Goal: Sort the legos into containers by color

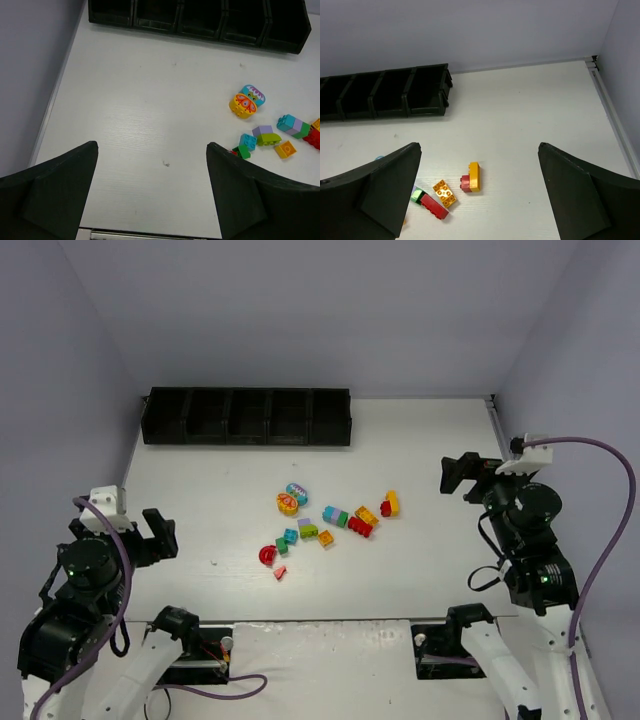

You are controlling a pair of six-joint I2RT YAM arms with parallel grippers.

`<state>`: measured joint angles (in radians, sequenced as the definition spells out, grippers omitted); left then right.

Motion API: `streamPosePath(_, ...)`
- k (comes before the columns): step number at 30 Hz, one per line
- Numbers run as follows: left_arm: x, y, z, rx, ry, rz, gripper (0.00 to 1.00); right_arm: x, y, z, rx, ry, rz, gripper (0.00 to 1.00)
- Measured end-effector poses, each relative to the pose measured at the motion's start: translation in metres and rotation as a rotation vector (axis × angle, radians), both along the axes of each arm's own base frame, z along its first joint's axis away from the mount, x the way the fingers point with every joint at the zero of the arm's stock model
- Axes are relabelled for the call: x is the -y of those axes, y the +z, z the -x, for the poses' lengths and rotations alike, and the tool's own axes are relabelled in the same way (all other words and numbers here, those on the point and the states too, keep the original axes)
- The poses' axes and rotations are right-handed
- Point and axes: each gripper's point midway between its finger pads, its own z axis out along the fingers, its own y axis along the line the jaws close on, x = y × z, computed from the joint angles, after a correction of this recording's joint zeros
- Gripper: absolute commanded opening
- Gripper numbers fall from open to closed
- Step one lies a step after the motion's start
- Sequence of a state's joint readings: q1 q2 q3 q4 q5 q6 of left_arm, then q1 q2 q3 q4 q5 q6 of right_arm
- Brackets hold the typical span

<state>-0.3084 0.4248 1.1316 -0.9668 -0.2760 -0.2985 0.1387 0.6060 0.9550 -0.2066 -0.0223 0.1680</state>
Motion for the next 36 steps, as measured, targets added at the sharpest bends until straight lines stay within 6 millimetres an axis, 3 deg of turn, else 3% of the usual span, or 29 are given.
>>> streamPosePath(8, 0.026, -0.021, -0.024, -0.153, -0.102, -0.014, 0.82, -0.003, -0.012, -0.010, -0.052, -0.004, -0.032, 1.00)
streamPosePath(15, 0.079, -0.066, -0.064, -0.404, -0.273, 0.041, 0.79, -0.008, -0.028, -0.019, -0.109, -0.001, -0.051, 1.00)
streamPosePath(19, 0.121, -0.108, -0.082, -0.548, -0.377, 0.036, 0.69, -0.012, -0.045, -0.029, -0.173, 0.008, -0.055, 1.00)
streamPosePath(24, 0.166, -0.174, -0.076, -0.744, -0.477, -0.048, 0.69, -0.019, -0.061, -0.036, -0.236, 0.030, -0.070, 1.00)
streamPosePath(29, 0.178, -0.216, -0.074, -0.845, -0.459, -0.056, 0.69, -0.022, -0.067, -0.036, -0.253, 0.045, -0.080, 1.00)
streamPosePath(36, 0.189, -0.248, -0.081, -0.905, -0.432, -0.057, 0.69, -0.023, -0.068, -0.035, -0.257, 0.048, -0.085, 1.00)
